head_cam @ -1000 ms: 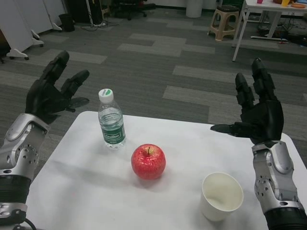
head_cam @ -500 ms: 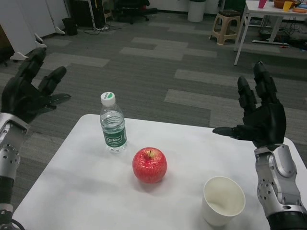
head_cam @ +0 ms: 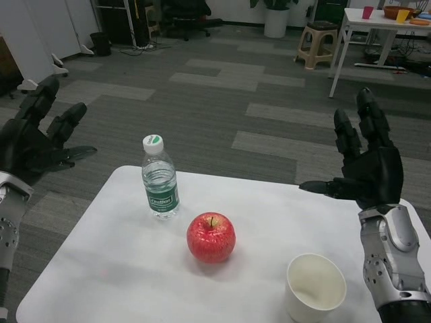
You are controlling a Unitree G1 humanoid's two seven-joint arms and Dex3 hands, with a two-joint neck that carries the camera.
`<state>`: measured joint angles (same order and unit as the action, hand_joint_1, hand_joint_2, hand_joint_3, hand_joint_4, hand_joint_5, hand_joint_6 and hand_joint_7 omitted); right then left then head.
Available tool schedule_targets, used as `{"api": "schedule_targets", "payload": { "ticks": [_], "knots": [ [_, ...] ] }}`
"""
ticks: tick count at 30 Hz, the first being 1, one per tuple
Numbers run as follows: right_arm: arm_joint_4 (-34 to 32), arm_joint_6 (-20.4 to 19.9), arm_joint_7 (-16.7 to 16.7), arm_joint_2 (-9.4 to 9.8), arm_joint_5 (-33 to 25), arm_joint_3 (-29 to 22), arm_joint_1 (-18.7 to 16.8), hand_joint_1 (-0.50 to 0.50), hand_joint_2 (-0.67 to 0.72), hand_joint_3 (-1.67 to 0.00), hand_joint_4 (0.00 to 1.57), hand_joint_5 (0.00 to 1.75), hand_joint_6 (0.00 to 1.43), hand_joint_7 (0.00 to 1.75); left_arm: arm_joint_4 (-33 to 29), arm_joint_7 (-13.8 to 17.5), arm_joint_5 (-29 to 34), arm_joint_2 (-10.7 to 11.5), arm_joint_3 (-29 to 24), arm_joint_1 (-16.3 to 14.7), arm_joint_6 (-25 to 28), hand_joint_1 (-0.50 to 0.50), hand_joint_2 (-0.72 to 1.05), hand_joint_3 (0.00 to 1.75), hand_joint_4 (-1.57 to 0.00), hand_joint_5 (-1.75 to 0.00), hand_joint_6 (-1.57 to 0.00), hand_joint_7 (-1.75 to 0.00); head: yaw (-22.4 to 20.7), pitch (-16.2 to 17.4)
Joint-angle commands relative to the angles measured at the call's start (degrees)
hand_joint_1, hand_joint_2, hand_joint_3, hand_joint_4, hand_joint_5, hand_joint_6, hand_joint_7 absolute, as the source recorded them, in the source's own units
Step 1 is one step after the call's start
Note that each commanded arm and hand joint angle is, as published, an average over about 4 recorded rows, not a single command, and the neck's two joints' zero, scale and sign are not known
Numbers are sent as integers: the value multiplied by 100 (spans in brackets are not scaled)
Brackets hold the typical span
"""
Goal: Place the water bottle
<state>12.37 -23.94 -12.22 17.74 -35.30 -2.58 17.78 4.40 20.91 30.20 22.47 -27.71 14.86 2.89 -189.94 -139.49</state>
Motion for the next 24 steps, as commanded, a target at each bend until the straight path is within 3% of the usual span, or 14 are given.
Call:
{"api": "schedule_targets", "payload": {
  "ticks": [1,4,9,11,13,15,19,24],
  "knots": [
    [7,-67,5,33,-30,-14,129,-46,-22,0,0,0,0,0,-32,-39,-19,-67,-72,-71,-47,-50,63,9,0,-41,-5,0,-7,29],
    [20,-67,9,28,-30,-12,138,-46,-22,0,0,0,0,0,-30,-68,36,-89,-54,-71,-65,-50,69,9,0,-41,-4,0,-8,46],
    [33,-67,9,6,-30,4,164,-46,-22,0,0,0,0,0,-27,-101,135,-94,20,-79,-87,-50,65,9,0,-46,-3,0,-50,82],
    [42,-67,5,-3,-25,12,169,-46,-22,0,0,0,0,0,-32,-140,148,-98,56,-101,-144,-50,47,9,0,-56,-1,0,-68,82],
    [46,-67,0,-7,-21,34,177,-46,-22,0,0,0,0,0,-71,-316,289,-107,139,-163,-201,-50,-2,9,0,-72,0,0,-92,87],
    [46,-67,5,-16,-16,52,182,-46,-22,0,0,0,0,0,-106,-514,627,-111,297,-211,-315,-50,-33,9,0,-87,0,0,-122,95],
    [46,-67,9,-33,1,61,186,-46,-22,-4,0,0,0,0,-80,-632,952,-111,491,-211,-606,-50,-53,9,0,-121,0,0,-161,93],
    [44,-67,9,-36,6,94,191,-46,-22,0,0,0,0,0,-71,-683,935,-78,513,-249,-707,-50,-55,9,0,-123,0,0,-189,107]
  ]
}}
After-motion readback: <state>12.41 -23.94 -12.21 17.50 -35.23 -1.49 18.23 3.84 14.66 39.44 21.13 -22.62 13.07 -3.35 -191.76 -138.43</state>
